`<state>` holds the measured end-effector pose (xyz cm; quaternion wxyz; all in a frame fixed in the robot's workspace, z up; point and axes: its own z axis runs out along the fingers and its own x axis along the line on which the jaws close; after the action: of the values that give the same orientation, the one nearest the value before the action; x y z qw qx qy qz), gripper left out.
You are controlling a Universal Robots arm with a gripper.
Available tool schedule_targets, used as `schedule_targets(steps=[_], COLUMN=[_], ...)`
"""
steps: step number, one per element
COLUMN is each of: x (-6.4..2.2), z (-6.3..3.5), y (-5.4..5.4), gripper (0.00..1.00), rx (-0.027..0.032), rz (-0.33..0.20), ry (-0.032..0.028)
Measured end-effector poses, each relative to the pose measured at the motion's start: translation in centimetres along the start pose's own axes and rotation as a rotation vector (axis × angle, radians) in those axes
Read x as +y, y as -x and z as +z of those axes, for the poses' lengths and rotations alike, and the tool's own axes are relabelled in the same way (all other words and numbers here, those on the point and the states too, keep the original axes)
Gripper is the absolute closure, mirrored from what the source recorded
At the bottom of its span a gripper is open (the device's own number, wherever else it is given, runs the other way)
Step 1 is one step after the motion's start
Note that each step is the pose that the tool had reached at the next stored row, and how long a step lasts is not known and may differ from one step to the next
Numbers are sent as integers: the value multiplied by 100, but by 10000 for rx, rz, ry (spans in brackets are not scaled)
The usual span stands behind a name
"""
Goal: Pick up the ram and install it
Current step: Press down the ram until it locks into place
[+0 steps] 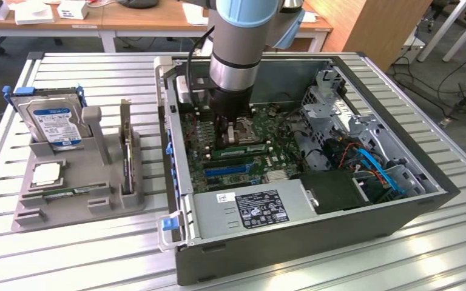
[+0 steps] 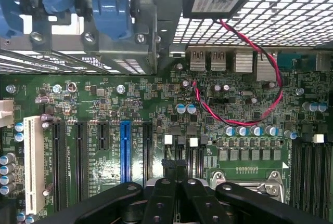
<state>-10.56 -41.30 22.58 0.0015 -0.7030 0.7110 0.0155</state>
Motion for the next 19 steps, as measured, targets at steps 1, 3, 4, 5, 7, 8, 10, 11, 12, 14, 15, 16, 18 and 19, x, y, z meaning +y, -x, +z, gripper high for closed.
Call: schedule_targets(steps=[1, 3, 4, 5, 7, 8, 10, 11, 12, 14, 15, 16, 18, 19], x=[0, 0, 0, 0, 0, 0, 0, 0, 0, 0, 0, 0, 0, 0], z=[0, 0, 0, 2, 9, 10, 10, 11, 11, 13, 15, 16, 17, 18], y=[0, 0, 0, 0, 0, -1, -1, 0, 0, 0, 0, -1, -1, -1], gripper=[91, 91, 91, 91, 91, 91, 91, 91, 91, 91, 91, 91, 91, 91], rx=[1, 1, 1, 0, 1, 2, 2, 1, 0, 1, 0, 1, 2, 1], rz=[0, 0, 0, 0, 0, 0, 0, 0, 0, 0, 0, 0, 0, 0], ry=[0, 1, 1, 0, 1, 2, 2, 1, 0, 0, 1, 1, 2, 1])
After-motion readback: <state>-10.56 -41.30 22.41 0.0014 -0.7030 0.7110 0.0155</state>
